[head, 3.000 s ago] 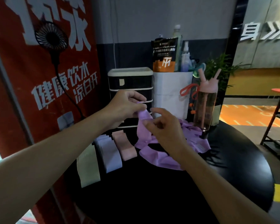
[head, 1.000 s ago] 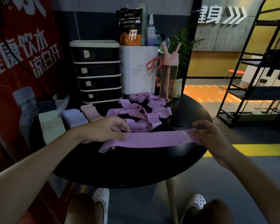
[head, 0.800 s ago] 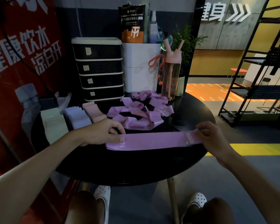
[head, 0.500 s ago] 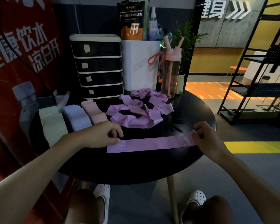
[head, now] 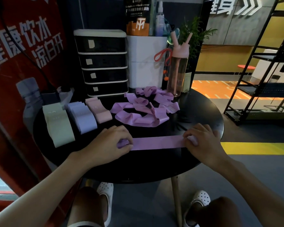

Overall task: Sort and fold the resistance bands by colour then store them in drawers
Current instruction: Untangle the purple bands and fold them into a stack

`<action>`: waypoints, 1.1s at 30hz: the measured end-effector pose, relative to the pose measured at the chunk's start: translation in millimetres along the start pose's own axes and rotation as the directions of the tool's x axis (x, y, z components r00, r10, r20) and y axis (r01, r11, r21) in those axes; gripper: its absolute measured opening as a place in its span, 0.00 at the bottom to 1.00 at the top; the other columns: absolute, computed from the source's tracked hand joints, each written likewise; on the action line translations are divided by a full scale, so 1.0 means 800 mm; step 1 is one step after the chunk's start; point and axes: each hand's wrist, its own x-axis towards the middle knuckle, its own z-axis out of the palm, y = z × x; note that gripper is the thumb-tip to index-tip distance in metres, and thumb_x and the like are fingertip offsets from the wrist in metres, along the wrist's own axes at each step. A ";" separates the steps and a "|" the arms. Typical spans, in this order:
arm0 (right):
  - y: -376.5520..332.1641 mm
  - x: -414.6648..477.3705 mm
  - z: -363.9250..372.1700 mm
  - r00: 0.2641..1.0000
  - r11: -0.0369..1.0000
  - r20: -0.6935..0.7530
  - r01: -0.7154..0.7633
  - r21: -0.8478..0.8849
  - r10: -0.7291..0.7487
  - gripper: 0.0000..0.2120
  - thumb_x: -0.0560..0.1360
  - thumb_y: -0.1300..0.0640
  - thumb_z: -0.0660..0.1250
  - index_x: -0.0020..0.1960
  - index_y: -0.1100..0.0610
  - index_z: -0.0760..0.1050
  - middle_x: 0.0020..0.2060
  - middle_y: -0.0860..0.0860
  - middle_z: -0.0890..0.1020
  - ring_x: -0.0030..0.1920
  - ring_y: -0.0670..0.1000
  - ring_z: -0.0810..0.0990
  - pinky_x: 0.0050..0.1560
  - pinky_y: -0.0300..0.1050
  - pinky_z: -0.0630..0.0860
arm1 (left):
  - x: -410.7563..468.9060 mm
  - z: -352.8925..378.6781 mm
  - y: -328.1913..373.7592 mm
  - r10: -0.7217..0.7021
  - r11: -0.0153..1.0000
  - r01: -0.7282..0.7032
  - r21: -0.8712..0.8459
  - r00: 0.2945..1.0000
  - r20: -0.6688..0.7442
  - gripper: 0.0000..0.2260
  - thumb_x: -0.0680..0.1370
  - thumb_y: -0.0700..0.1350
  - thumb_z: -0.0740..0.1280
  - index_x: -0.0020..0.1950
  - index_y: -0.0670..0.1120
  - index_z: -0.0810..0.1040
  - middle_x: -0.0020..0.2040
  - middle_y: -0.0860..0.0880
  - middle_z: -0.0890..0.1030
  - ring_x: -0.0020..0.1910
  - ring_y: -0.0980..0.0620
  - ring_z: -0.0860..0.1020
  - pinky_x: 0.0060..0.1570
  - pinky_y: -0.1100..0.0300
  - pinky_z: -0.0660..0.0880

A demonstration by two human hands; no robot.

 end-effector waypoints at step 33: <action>-0.028 0.042 0.025 0.995 0.998 0.095 0.011 0.058 -0.016 0.12 0.79 0.43 0.60 0.58 0.46 0.73 0.51 0.44 0.71 0.55 0.48 0.70 0.59 0.46 0.64 | 0.255 0.032 0.025 -0.011 0.968 0.044 0.247 0.991 -0.135 0.05 0.77 0.47 0.69 0.44 0.50 0.84 0.49 0.54 0.79 0.55 0.46 0.74 0.53 0.50 0.63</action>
